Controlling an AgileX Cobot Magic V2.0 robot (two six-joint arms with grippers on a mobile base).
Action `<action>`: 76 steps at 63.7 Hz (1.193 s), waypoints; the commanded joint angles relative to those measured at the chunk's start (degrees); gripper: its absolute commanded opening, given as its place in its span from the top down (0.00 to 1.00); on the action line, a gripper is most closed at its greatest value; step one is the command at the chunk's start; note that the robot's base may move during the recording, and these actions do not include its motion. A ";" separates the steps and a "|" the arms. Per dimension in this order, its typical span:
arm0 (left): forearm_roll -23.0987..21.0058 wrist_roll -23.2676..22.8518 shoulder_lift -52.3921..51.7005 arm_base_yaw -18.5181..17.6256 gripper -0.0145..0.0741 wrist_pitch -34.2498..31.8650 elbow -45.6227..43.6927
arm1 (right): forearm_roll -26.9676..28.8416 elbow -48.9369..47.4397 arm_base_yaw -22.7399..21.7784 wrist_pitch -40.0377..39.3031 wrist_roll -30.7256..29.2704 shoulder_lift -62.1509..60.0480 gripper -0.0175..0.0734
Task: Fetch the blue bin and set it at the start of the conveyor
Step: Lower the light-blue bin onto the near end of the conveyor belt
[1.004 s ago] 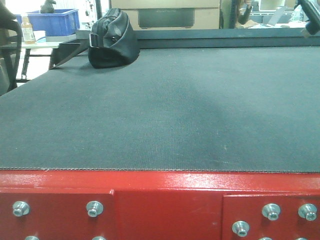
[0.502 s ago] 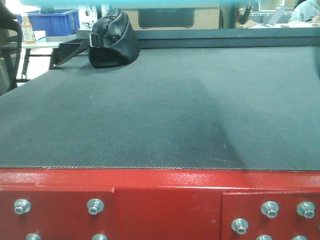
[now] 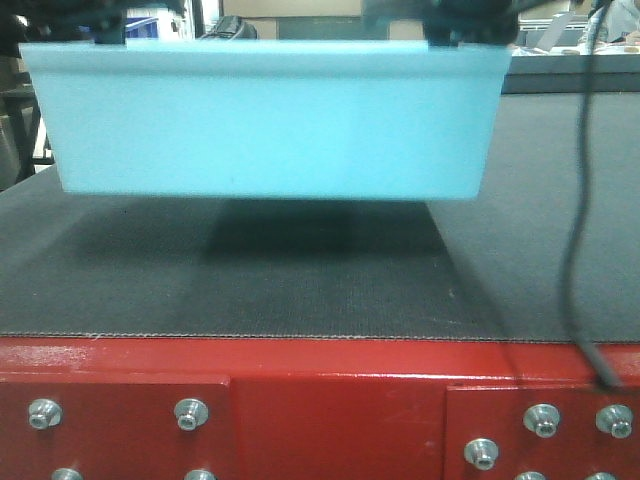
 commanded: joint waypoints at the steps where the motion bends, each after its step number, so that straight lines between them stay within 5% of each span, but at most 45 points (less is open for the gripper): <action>1: -4.07 -0.60 1.03 -1.60 0.96 -6.10 -0.45 | 2.20 -0.36 1.33 -6.61 0.43 1.15 0.99; 8: -4.07 -0.60 2.54 -1.60 0.96 -5.89 -0.45 | 2.46 -0.36 1.33 -6.50 0.43 1.88 0.93; 15: -3.96 -0.60 2.66 -1.60 0.90 -5.89 -0.45 | 2.45 -0.36 1.33 -6.37 0.43 2.23 0.74; 29: -3.42 -0.60 2.66 -0.82 0.38 -4.19 -0.45 | 2.45 -0.47 0.84 -2.46 0.56 2.23 0.47; 37: -3.42 -2.06 2.66 0.55 0.25 -1.72 -0.45 | 2.45 -0.47 -0.47 0.29 2.47 2.12 0.45; 51: -2.34 -2.06 2.42 1.33 0.29 1.14 -1.50 | 2.05 -0.47 -0.60 -0.07 2.47 1.25 0.46; 61: -2.34 -0.91 1.26 1.10 0.45 6.23 -4.44 | 2.05 -0.47 -0.60 -0.07 2.34 -2.19 0.48; 68: -3.54 1.87 -0.83 1.10 0.65 7.45 -5.60 | 2.05 -0.47 -0.60 -0.07 0.28 -5.07 0.60; 76: -4.56 4.73 -4.23 1.10 0.90 7.68 -6.11 | 2.05 -0.47 -0.60 -0.07 -2.87 -8.51 0.86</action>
